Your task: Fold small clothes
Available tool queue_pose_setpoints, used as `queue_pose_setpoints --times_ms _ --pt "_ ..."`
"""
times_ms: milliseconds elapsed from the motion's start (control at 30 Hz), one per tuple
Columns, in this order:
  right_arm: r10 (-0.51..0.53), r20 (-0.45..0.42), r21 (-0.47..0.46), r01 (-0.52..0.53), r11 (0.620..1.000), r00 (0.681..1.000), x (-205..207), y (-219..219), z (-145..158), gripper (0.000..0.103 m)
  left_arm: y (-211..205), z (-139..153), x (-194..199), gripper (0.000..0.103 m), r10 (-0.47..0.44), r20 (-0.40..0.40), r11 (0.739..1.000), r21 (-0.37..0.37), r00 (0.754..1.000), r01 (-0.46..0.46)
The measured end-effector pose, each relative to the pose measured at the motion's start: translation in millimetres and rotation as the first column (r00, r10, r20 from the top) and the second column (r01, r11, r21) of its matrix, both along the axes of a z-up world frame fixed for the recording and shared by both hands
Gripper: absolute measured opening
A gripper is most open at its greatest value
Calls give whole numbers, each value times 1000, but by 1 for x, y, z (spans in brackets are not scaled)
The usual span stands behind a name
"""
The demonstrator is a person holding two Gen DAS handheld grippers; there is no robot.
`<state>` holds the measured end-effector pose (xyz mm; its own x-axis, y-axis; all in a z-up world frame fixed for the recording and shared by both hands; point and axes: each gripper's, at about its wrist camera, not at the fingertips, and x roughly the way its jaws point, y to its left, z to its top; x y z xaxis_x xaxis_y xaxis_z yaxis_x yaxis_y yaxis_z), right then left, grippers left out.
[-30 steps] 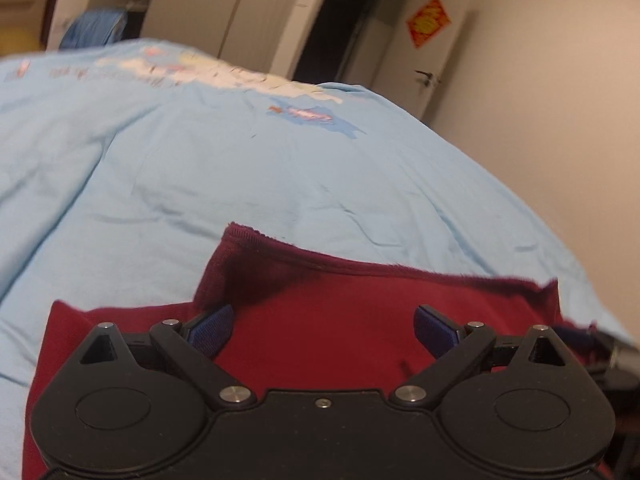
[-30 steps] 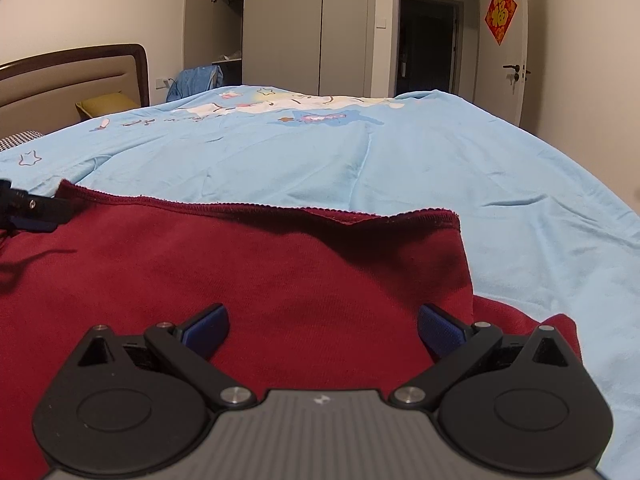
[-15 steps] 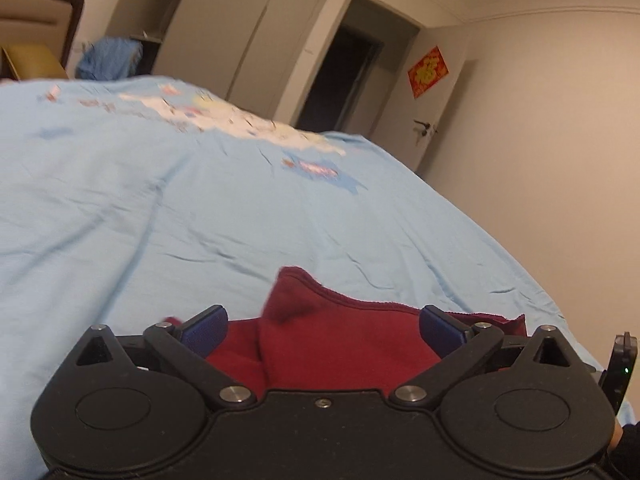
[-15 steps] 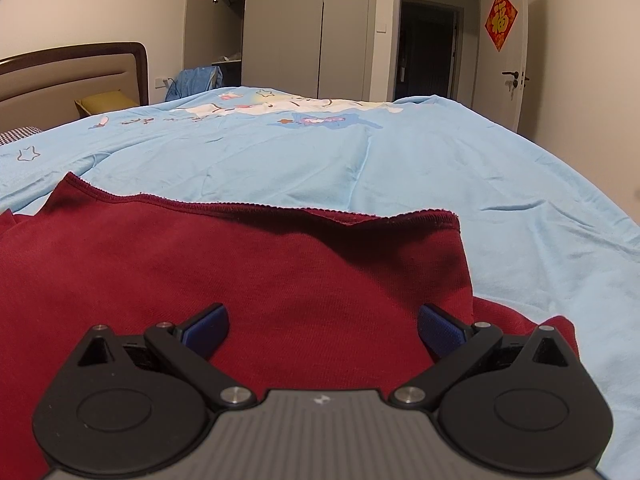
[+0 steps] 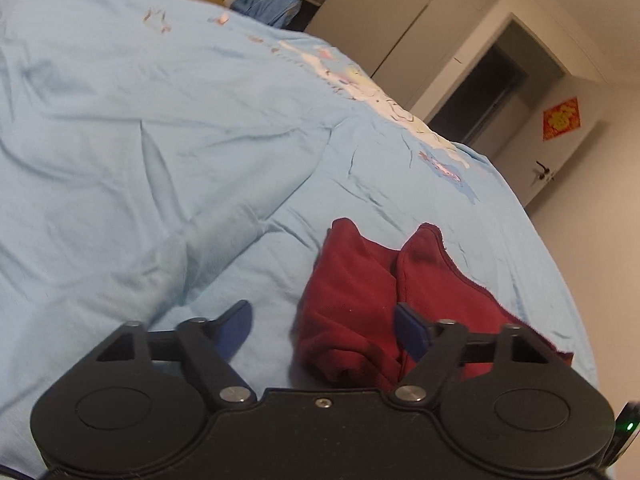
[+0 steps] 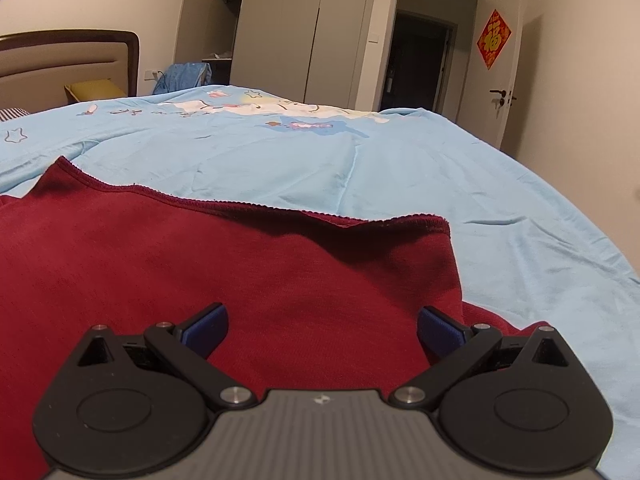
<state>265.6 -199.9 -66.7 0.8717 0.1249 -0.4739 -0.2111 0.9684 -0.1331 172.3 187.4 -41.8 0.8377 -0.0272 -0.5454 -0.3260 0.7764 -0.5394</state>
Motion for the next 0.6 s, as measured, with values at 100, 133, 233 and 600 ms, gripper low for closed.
queue_pose_setpoints --times_ms 100,133,233,600 --pt "-30 14 -29 30 999 999 -7 5 -1 103 0 -6 -1 49 26 -37 997 -71 999 -28" --pt "-42 12 -32 42 999 999 -10 5 -1 103 0 -8 -3 46 31 -50 996 -88 998 -35" --pt "-54 14 -5 54 999 998 -23 1 0 103 -3 -10 -9 35 13 -69 996 -88 998 -19" --pt "-135 8 -40 135 990 991 -105 -35 4 103 -12 -7 -18 20 -66 -81 994 83 995 73"
